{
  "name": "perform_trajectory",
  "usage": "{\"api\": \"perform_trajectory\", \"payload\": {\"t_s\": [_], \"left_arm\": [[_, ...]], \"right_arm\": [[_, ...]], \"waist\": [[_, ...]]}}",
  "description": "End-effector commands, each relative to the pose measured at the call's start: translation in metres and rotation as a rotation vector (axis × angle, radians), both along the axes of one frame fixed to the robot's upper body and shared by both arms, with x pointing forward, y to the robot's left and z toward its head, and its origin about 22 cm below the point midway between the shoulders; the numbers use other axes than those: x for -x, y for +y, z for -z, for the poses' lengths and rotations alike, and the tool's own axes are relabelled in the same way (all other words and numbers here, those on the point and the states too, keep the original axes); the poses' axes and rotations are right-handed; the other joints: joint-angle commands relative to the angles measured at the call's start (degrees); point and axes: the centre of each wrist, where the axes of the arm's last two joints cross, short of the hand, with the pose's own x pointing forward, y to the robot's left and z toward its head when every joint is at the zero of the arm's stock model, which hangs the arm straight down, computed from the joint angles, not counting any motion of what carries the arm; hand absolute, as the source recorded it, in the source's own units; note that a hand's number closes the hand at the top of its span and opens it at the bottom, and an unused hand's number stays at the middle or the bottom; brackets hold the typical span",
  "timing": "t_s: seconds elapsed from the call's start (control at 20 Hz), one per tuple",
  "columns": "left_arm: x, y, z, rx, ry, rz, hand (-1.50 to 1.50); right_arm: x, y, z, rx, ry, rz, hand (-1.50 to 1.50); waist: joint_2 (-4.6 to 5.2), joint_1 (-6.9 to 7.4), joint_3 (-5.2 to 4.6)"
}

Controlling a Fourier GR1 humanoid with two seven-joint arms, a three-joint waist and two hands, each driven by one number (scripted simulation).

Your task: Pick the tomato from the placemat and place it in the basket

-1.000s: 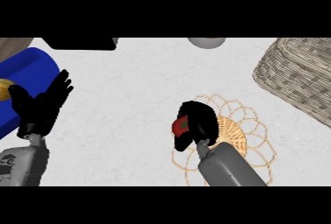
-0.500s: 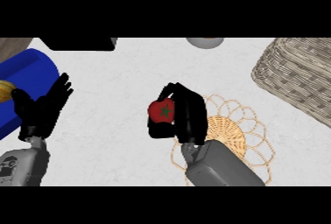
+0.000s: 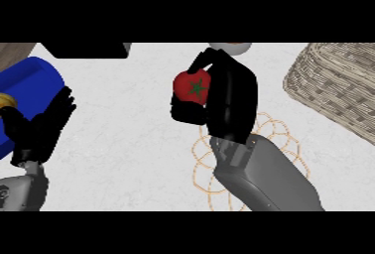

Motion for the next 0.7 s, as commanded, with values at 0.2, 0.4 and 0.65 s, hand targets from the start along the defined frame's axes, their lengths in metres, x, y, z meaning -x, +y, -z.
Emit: {"api": "perform_trajectory", "payload": {"t_s": [0.2, 0.4, 0.65], "left_arm": [[-0.004, 0.005, -0.021, 0.003, -0.011, 0.000, 0.00], [0.000, -0.004, 0.006, 0.002, -0.023, -0.007, 0.00], [-0.008, -0.007, -0.016, 0.006, -0.011, 0.007, 0.00]], "right_arm": [[-0.038, -0.033, -0.074, 0.015, 0.002, 0.186, 1.50], [-0.059, -0.055, -0.106, 0.012, -0.012, 0.244, 1.50], [-0.084, -0.082, -0.110, 0.067, -0.032, 0.363, 1.50]], "waist": [[0.18, 0.27, 0.03], [0.30, 0.13, 0.00], [0.22, 0.23, 0.04]]}}
